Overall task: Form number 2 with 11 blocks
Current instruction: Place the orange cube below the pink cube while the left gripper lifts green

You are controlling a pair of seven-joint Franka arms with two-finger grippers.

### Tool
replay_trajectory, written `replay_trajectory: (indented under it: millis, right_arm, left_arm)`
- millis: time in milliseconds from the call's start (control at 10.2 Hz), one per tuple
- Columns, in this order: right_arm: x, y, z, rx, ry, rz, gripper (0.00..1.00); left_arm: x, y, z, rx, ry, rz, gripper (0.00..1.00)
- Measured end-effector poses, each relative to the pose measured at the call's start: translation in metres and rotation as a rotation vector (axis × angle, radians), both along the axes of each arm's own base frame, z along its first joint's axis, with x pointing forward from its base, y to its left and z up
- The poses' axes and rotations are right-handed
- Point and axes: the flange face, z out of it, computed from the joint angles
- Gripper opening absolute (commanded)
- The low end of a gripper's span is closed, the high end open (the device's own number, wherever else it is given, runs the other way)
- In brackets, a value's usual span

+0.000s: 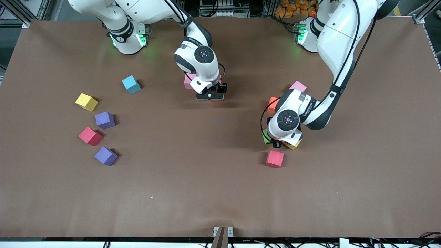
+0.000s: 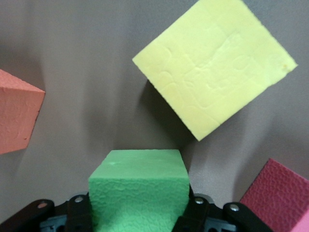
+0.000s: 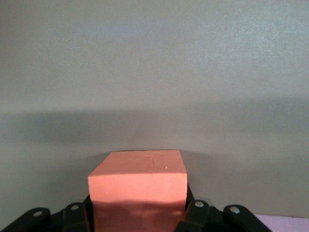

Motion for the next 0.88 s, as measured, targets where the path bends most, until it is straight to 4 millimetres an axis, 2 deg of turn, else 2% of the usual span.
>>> replay_trajectory:
  millis: [295,589,884]
  right_arm:
    - [0.000,0.000,0.000,-0.001,-0.002,0.000,0.40]
    - [0.000,0.000,0.000,-0.002,-0.001,-0.015,0.75]
    - [0.000,0.000,0.000,-0.003,-0.001,-0.020,0.78]
  left_arm:
    - [0.000,-0.006,0.002,0.031,-0.040,-0.064,0.18]
    - [0.001,-0.016,0.012,0.038,-0.083,-0.149,0.18]
    - [0.003,-0.035,0.029,-0.003,-0.112,-0.273,0.18]
